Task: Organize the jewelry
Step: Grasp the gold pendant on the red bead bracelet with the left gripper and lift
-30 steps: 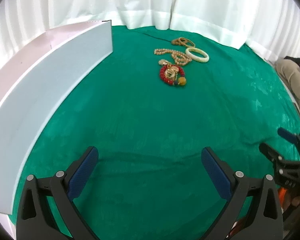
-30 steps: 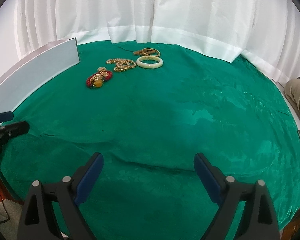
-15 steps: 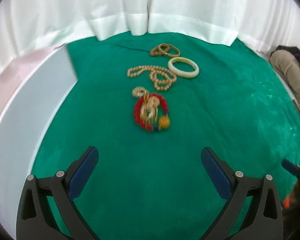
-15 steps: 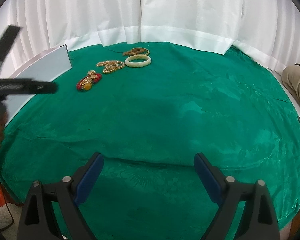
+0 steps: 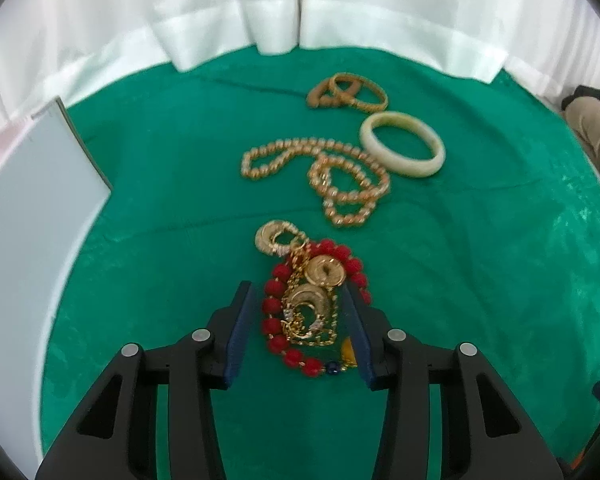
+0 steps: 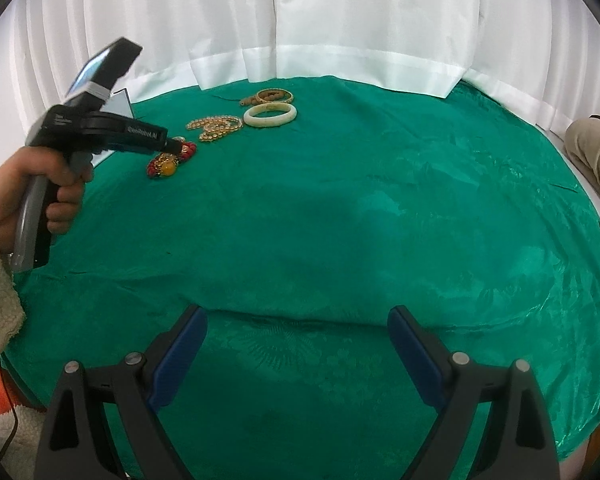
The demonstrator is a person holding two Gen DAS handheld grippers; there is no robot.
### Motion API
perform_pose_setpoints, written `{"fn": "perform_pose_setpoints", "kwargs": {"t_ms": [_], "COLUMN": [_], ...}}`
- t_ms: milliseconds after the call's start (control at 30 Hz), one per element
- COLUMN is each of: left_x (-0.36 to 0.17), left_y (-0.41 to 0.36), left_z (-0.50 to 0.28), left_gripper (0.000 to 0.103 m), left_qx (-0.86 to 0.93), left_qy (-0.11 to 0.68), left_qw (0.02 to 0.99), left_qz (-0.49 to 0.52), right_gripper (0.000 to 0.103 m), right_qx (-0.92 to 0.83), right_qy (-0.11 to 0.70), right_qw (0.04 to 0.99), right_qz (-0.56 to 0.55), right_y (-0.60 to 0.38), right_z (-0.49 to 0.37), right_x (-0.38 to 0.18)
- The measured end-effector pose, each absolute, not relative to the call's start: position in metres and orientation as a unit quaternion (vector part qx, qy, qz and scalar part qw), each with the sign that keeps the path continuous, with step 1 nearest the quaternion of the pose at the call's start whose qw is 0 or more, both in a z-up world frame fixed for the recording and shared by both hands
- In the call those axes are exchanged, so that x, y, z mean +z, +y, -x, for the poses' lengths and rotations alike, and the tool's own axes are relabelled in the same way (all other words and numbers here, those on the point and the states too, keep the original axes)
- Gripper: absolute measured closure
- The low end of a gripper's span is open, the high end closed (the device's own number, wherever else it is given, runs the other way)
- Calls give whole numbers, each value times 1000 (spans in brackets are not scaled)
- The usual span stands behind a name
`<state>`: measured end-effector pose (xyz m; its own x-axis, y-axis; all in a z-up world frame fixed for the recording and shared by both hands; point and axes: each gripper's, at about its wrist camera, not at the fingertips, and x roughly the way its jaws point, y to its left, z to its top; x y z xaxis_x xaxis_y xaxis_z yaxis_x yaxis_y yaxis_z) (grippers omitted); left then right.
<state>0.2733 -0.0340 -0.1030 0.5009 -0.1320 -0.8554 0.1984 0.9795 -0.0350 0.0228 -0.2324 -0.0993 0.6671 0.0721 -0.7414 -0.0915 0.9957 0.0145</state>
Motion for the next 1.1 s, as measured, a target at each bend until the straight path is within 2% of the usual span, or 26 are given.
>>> {"fn": "perform_pose_setpoints", "kwargs": {"t_ms": [100, 133, 167, 233, 433, 467, 733, 1100], "left_x": [-104, -105, -104, -104, -78, -69, -12, -61], "left_y": [-40, -40, -40, -41, -16, -8, 39, 87], "left_z": [-272, -273, -274, -277, -262, -257, -209, -169], "left_gripper": [55, 61, 71, 84, 86, 92, 92, 92], "left_qx": [-97, -100, -107, -109, -126, -130, -134, -88], "left_qy": [476, 476, 478, 478, 468, 463, 425, 470], "left_qw": [872, 872, 870, 870, 875, 876, 891, 871], "left_qz": [-55, -56, -53, -57, 12, 29, 84, 113], "right_gripper": [10, 10, 10, 10, 10, 10, 10, 10], "right_qx": [41, 39, 38, 37, 33, 32, 29, 34], "right_qy": [408, 408, 407, 409, 406, 405, 399, 394], "right_qw": [912, 912, 912, 912, 913, 914, 916, 918], "right_qz": [9, 8, 8, 7, 8, 8, 3, 22], "right_y": [-234, -235, -235, -235, -236, -237, -238, -228], "right_z": [-25, -26, -26, -29, -27, -26, -24, -18], "right_x": [-101, -101, -101, -101, -99, -98, -95, -88]}}
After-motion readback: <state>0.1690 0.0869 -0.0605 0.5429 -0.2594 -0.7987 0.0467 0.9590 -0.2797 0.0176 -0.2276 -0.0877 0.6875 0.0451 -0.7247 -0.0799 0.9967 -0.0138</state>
